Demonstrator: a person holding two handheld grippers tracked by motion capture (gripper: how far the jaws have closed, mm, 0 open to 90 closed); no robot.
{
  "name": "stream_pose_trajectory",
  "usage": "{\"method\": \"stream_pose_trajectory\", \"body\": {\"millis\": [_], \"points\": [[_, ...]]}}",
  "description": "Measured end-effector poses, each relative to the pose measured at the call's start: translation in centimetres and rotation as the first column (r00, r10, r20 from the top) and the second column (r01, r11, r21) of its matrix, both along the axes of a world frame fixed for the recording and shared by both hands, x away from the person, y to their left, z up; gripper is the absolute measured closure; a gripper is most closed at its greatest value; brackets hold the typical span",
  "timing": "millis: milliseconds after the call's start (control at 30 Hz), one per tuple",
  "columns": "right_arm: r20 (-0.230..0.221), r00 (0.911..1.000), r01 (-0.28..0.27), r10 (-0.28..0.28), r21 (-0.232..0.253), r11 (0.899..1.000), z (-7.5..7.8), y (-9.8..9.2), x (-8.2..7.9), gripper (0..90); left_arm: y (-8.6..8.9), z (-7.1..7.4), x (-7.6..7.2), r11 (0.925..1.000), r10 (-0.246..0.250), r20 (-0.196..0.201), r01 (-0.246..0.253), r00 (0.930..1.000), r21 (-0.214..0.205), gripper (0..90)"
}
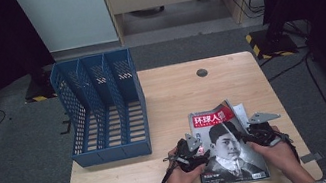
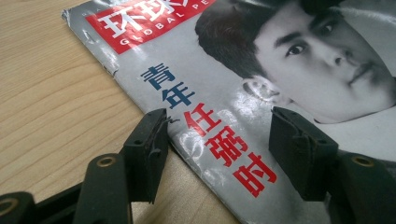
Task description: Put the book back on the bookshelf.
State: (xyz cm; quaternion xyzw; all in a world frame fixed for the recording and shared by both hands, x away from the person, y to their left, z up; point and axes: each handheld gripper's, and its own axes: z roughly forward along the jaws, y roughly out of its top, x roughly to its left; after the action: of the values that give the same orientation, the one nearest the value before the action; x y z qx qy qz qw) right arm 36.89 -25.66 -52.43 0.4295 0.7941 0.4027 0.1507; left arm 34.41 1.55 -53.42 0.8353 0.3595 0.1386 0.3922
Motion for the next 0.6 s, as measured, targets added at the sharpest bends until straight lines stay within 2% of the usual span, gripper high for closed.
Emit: {"method": "stream_pose_trajectory", "body": {"millis": [167,300,367,600], "points": [[0.023,0.9997,-0.010,0.010,0.017,1.000,0.3,-0.1,-0.2,84.7,0.0,0.0,0.1,0.9999,-0.011,-0.014,0.011,0.9998,-0.009,33.1],[0.051,0.9985,-0.022,0.020,0.037,0.999,0.6,-0.1,-0.4,87.5,0.0,-0.1,0.3,0.9999,-0.013,-0.032,0.013,0.9994,-0.008,20.0],[0.062,0.9977,-0.032,0.029,0.049,0.998,0.7,-0.2,-0.5,87.7,0.1,-0.1,0.4,0.9998,-0.012,-0.040,0.012,0.9991,-0.018,16.2],[0.123,0.9903,-0.078,0.065,0.108,0.991,1.8,-0.3,-1.3,87.9,0.5,-0.1,0.6,0.9995,-0.004,-0.051,0.002,0.9987,-0.031,14.3]]}}
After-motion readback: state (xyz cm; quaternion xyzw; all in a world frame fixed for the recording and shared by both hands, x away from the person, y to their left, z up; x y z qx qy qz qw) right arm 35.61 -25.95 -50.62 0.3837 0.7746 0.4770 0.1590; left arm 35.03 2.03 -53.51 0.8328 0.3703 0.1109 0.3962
